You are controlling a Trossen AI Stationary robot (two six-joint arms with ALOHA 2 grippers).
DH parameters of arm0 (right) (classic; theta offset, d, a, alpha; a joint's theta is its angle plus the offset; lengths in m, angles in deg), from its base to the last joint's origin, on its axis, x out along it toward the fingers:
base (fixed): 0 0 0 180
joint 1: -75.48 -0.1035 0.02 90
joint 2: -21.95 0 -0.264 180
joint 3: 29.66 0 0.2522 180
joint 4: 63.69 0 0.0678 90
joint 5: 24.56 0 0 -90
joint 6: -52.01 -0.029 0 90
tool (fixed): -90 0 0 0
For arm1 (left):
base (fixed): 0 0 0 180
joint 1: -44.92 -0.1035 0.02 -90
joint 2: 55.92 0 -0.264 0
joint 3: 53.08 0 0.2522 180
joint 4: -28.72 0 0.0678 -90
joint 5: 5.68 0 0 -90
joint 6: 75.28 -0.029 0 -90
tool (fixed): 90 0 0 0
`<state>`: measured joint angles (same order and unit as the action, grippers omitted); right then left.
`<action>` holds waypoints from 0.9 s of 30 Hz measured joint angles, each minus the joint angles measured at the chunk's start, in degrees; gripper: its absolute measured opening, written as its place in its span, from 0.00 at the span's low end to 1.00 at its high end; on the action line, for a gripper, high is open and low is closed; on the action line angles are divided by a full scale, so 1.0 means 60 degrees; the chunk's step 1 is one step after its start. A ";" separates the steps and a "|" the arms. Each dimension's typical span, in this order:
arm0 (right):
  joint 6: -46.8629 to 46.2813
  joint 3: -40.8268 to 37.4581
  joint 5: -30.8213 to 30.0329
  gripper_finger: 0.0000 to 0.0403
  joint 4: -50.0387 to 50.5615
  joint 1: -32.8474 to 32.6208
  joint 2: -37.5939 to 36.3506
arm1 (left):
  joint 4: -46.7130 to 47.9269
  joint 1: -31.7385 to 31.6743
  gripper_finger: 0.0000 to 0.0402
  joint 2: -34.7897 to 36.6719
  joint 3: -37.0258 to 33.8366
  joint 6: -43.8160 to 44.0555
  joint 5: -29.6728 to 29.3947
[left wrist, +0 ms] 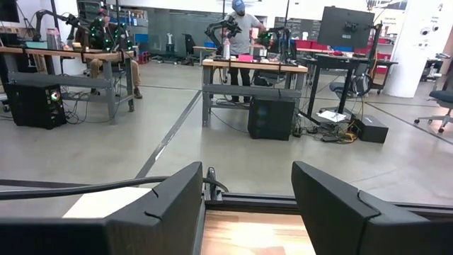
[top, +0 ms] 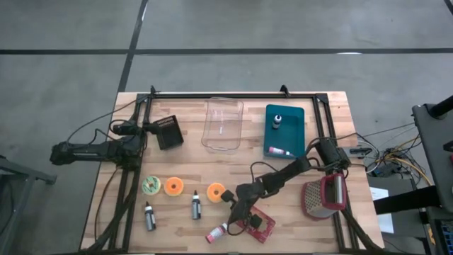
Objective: Pick & Place Food Item
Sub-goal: Put the pink food coloring bottle into the blue bin
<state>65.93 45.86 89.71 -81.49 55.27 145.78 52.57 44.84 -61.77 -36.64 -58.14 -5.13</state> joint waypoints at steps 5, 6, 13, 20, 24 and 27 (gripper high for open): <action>-0.0024 0.0000 0.0003 0.02 -0.0034 -0.0007 0.0000 | 0.0000 -0.0003 0.55 0.0000 -0.0003 -0.0003 0.0000; -0.0039 0.0000 0.0003 0.02 -0.0048 -0.0007 0.0000 | 0.0000 0.0000 0.55 0.0000 0.0000 0.0000 0.0000; -0.0187 0.0000 0.0010 0.03 -0.0056 -0.0007 -0.0004 | 0.0000 0.0000 0.55 0.0000 0.0000 -0.0003 -0.0001; -0.0495 0.0000 0.0028 0.14 -0.0084 -0.0007 -0.0044 | 0.0000 -0.0003 0.55 0.0000 -0.0003 -0.0003 0.0000; -0.0509 0.0000 0.0036 0.20 -0.0083 -0.0024 -0.0058 | 0.0000 -0.0003 0.55 0.0000 0.0000 -0.0002 0.0000; -0.0604 0.0000 0.0034 0.22 -0.0075 -0.0044 -0.0058 | 0.0000 -0.0004 0.55 0.0000 -0.0003 0.0000 0.0000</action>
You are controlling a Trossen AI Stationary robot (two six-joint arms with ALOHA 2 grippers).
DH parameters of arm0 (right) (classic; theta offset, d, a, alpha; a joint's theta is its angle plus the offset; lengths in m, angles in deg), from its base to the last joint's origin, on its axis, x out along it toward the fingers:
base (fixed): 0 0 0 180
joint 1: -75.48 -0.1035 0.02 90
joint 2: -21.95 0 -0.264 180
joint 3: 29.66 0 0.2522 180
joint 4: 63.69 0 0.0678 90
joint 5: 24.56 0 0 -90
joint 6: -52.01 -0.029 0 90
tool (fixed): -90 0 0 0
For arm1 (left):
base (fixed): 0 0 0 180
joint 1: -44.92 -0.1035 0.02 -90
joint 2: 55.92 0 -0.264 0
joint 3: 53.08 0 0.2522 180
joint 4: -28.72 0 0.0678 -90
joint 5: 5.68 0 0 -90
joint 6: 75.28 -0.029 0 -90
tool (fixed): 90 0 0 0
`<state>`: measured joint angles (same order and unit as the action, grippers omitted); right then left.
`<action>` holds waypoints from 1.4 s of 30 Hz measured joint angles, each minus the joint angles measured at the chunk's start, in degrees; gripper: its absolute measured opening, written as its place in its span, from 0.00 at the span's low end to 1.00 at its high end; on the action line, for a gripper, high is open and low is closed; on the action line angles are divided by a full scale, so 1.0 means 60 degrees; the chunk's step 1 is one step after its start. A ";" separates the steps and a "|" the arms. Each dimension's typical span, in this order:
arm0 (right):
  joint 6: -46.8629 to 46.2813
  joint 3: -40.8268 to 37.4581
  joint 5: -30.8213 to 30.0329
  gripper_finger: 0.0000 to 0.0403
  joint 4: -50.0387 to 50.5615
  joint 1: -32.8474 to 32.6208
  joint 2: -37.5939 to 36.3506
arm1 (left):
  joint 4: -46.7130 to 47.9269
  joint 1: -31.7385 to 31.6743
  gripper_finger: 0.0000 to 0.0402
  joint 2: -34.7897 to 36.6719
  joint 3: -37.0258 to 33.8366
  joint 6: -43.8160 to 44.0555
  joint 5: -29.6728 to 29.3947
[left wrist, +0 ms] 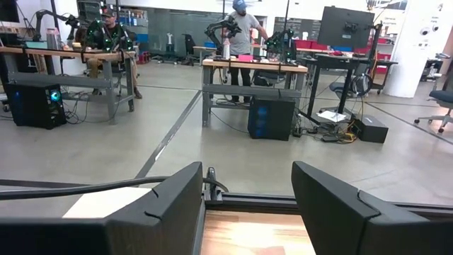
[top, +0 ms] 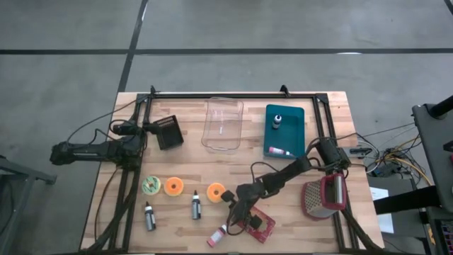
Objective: Pick & Place Food Item
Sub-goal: Put the pink food coloring bottle into the blue bin
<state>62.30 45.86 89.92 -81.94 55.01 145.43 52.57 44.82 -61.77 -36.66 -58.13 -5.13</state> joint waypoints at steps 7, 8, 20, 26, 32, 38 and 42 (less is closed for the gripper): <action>-0.0040 0.0000 -0.0098 0.23 0.0004 -0.0066 0.0000 | 0.0000 0.0001 0.55 0.0000 0.0000 -0.0001 0.0000; -0.0043 0.0000 -0.0169 0.23 0.0004 -0.0068 0.0000 | 0.0000 0.0004 0.55 0.0000 0.0001 0.0000 0.0000; -0.0367 -0.0004 -0.0428 0.23 0.0073 -0.0069 0.0022 | 0.0000 0.0004 0.55 0.0002 0.0002 0.0000 0.0000; -0.0470 -0.0004 -0.0432 0.27 0.0087 -0.0066 0.0025 | 0.0000 0.0004 0.55 0.0003 0.0004 -0.0004 0.0000; -0.0394 0.0054 -0.0432 0.32 0.0036 -0.0096 0.0058 | 0.0000 0.0004 0.55 0.0000 0.0002 0.0000 0.0000; -0.0430 0.0076 -0.0436 0.29 0.0073 -0.0106 0.0076 | 0.0000 0.0001 0.55 0.0000 0.0002 -0.0004 0.0000; -0.0433 0.0076 -0.0482 0.28 0.0084 -0.0106 0.0080 | 0.0000 0.0000 0.55 0.0000 0.0003 0.0000 -0.0001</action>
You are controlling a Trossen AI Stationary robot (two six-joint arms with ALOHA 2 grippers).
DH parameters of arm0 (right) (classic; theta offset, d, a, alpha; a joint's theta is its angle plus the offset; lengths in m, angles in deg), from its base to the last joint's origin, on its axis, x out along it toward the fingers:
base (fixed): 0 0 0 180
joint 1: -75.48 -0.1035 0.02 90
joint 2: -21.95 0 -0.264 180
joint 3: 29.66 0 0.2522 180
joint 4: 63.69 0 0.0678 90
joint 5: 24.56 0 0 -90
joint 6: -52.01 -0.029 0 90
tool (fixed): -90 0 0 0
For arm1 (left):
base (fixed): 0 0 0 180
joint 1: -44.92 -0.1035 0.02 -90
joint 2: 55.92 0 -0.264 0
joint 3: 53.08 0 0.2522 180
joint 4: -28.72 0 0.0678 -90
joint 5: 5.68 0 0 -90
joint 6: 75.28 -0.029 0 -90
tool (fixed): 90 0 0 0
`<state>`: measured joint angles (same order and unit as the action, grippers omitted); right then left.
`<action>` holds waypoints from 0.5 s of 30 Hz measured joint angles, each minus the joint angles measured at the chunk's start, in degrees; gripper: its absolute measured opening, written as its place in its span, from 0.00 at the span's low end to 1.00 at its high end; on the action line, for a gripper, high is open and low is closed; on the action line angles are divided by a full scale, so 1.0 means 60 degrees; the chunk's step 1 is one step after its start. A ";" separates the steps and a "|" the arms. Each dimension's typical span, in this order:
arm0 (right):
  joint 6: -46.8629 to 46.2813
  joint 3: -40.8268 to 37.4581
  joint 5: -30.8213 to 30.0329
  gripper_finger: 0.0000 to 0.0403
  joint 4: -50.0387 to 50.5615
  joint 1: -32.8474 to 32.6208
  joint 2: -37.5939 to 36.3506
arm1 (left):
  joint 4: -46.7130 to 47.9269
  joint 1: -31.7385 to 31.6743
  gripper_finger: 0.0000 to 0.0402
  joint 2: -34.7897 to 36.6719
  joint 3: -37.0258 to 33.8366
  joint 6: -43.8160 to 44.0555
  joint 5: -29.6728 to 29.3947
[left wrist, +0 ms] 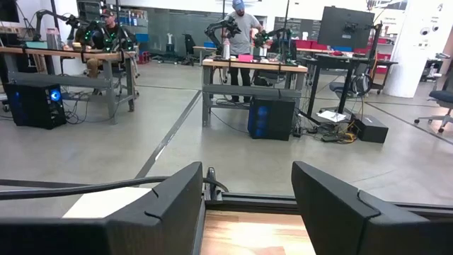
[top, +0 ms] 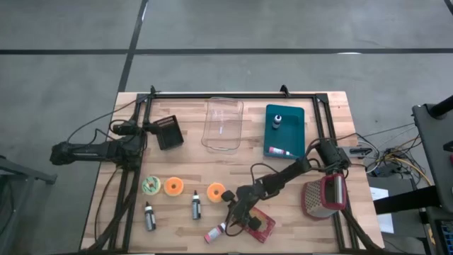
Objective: Pick & Place Food Item
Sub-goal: Put the pink food coloring bottle into the blue bin
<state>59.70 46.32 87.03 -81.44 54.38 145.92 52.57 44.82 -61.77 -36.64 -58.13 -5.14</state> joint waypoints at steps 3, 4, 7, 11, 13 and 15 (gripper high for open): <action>0.0001 0.0000 -0.0058 0.26 0.0001 -0.0004 0.0004 | 0.0000 0.0004 0.55 0.0000 -0.0003 0.0000 -0.0002; 0.0000 0.0000 -0.0063 0.26 0.0004 -0.0003 0.0004 | 0.0000 0.0001 0.55 0.0000 -0.0003 -0.0002 0.0000; 0.0035 0.0000 -0.0073 0.24 0.0007 0.0000 0.0004 | 0.0000 0.0002 0.55 0.0000 -0.0003 0.0000 -0.0003; 0.0074 0.0000 -0.0093 0.20 0.0007 -0.0004 0.0004 | 0.0000 0.0001 0.55 0.0003 -0.0003 -0.0003 -0.0002; 0.0178 0.0000 -0.0096 0.18 0.0007 -0.0004 0.0004 | 0.0000 0.0003 0.55 0.0002 -0.0001 -0.0001 0.0001; 0.0210 0.0000 -0.0103 0.16 0.0007 -0.0004 0.0004 | 0.0000 0.0002 0.55 0.0000 0.0001 0.0000 -0.0001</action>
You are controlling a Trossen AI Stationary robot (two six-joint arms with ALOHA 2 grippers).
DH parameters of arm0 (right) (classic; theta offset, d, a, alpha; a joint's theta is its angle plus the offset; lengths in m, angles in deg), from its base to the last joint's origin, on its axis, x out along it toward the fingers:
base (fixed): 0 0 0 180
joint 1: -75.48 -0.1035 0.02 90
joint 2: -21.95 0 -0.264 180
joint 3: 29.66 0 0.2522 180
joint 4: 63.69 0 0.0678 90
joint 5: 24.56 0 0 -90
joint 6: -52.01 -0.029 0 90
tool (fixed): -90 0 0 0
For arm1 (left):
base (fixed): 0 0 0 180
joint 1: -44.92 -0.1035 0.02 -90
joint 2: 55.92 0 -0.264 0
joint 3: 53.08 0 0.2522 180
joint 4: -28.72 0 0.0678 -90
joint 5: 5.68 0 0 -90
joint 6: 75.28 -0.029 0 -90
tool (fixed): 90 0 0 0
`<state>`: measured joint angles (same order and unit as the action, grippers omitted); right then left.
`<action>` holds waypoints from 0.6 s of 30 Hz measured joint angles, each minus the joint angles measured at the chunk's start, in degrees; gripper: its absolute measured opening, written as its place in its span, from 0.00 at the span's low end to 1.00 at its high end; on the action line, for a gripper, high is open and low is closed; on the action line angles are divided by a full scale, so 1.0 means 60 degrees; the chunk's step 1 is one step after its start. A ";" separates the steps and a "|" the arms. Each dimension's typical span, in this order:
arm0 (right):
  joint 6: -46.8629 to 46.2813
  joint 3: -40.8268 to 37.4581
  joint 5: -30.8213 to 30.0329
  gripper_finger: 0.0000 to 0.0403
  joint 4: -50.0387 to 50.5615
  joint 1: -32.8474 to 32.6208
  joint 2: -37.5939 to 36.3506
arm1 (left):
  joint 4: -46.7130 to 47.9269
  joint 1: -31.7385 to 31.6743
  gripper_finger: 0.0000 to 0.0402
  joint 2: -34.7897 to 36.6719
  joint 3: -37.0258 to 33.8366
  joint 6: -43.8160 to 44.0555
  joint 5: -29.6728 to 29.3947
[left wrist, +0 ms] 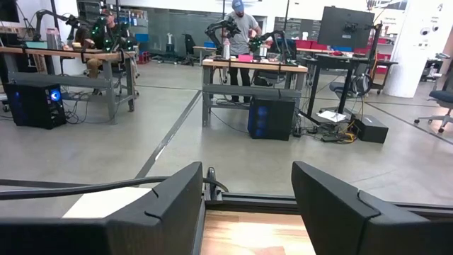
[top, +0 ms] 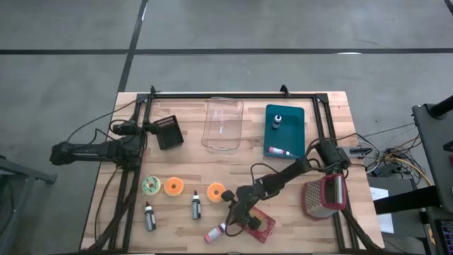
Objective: Pick & Place Food Item
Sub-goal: Put the pink food coloring bottle into the blue bin
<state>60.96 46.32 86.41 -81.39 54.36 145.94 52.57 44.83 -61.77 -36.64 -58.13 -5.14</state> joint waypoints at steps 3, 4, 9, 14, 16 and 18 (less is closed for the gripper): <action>0.0007 0.0000 -0.0007 0.13 -0.0001 0.0000 0.0000 | 0.0000 0.0002 0.55 0.0000 -0.0003 0.0000 -0.0002; 0.0013 0.0000 -0.0012 0.13 0.0000 0.0000 0.0000 | 0.0000 0.0002 0.55 0.0001 -0.0003 0.0000 -0.0002; 0.0091 0.0000 -0.0025 0.09 -0.0005 0.0000 0.0000 | 0.0000 0.0001 0.55 0.0004 -0.0003 0.0000 0.0002; 0.0118 0.0004 -0.0025 0.08 -0.0007 0.0001 0.0000 | 0.0000 0.0001 0.55 0.0001 -0.0003 0.0000 0.0000; 0.0169 0.0020 -0.0025 0.08 -0.0007 0.0000 0.0000 | 0.0000 -0.0001 0.55 0.0001 -0.0003 -0.0003 -0.0002; 0.0263 0.0040 -0.0025 0.08 -0.0007 0.0000 0.0000 | 0.0000 0.0002 0.55 0.0003 -0.0003 0.0000 -0.0002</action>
<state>62.54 46.56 86.25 -81.44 54.36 145.94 52.57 44.84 -61.75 -36.66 -58.14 -5.16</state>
